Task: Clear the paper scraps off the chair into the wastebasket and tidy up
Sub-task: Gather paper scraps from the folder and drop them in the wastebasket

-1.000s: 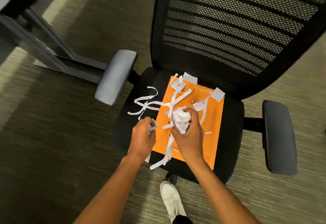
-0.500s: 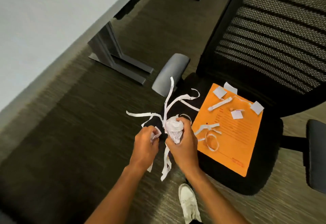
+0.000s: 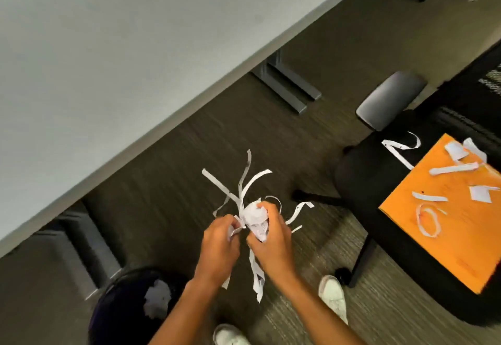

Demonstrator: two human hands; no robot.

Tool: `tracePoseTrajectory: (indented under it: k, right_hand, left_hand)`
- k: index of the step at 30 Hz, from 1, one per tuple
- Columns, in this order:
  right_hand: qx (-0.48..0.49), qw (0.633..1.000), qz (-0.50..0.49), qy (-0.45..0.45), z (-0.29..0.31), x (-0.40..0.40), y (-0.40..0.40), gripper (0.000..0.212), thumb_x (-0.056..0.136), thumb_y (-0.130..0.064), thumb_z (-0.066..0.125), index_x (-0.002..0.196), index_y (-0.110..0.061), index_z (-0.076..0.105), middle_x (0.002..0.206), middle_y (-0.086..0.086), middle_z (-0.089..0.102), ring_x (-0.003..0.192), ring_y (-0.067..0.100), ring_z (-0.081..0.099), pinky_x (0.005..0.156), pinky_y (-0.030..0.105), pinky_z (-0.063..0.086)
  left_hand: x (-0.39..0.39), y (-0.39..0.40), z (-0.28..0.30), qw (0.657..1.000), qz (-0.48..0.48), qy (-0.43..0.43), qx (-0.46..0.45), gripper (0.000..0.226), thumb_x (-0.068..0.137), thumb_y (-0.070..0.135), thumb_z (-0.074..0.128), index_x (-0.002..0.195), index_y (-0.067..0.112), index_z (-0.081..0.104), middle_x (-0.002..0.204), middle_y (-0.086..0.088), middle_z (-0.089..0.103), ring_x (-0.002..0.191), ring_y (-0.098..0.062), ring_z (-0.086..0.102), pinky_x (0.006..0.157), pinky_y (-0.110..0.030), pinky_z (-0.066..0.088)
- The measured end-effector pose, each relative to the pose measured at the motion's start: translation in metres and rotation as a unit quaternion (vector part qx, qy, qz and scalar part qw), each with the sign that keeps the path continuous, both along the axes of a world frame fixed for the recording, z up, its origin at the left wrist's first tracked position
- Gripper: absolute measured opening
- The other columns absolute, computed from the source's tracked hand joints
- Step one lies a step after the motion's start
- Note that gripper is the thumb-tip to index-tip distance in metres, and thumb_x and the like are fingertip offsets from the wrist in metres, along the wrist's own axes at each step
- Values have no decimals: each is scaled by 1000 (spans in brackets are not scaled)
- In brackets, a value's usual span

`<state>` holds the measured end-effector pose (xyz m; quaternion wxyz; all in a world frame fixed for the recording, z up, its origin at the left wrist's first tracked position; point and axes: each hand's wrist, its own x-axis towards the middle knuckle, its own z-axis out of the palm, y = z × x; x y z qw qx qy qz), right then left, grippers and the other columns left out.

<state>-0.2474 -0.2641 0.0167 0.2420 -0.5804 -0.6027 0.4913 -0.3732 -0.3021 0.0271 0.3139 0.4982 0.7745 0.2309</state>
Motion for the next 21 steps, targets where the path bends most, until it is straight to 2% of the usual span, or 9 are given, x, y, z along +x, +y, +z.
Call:
tracePoseTrajectory:
  k: [3,6,8,10,12,14,16,19,21]
  right_hand:
    - [-11,999,51,-1,-10,-43,-34,57,69,-5,67,117,-30,52,106,-5,60,96,7,57,79,4,40]
    - [-39,993,106,-17,-19,-79,-68,55,70,-7,67,120,-25,53,107,-1,59,97,12,57,81,14,44]
    - [-66,986,148,-28,-26,-104,-93,54,74,-11,68,124,-23,51,111,2,58,102,16,57,86,21,46]
    - [-102,978,182,-29,-34,-123,-116,59,77,-12,67,131,-23,49,117,4,56,109,17,55,90,18,43]
    - [-139,966,213,-36,-40,-143,-140,63,79,-15,66,136,-30,44,119,3,51,109,16,54,88,15,41]
    - [-157,957,242,-36,-44,-162,-162,61,80,-16,66,134,-34,44,114,0,53,103,15,58,83,18,48]
    - [-147,951,269,-30,-47,-178,-179,57,78,-10,64,129,-30,49,113,3,62,102,19,64,85,25,53]
    - [-128,944,303,-33,-53,-200,-207,58,76,-5,63,128,-27,48,121,3,63,110,19,62,92,24,51]
    - [-119,937,325,-45,-61,-210,-223,60,76,-7,63,130,-26,46,126,4,59,114,21,59,95,26,49]
  left_hand:
    - [-38,-46,-6,999,47,-15,-17,22,82,-4,60,88,17,64,84,4,66,79,-10,62,72,-31,53]
    - [-69,-93,-14,993,107,-34,-46,23,88,5,61,94,27,65,89,10,68,81,0,64,68,-11,49]
    - [-89,-126,-20,986,143,-52,-74,26,91,10,59,91,36,61,87,13,67,83,4,63,64,-6,45]
    - [-106,-154,-25,980,167,-61,-90,23,91,10,57,99,31,63,95,13,68,91,0,64,75,-10,46]
    - [-122,-183,-30,975,194,-50,-97,26,90,7,57,107,26,64,102,10,69,94,-5,62,84,-19,46]
    - [-137,-210,-34,970,215,-33,-109,26,89,6,59,108,23,64,101,7,69,91,-8,60,82,-20,43]
    - [-148,-234,-38,968,225,-18,-113,21,88,5,60,101,20,65,96,6,68,89,-12,61,77,-21,41]
    - [-163,-267,-46,961,249,2,-120,20,86,1,61,96,18,66,91,8,66,90,-15,61,73,-22,41]
    - [-170,-283,-51,953,273,18,-131,19,85,2,63,93,19,66,82,9,64,85,-22,63,63,-19,39]
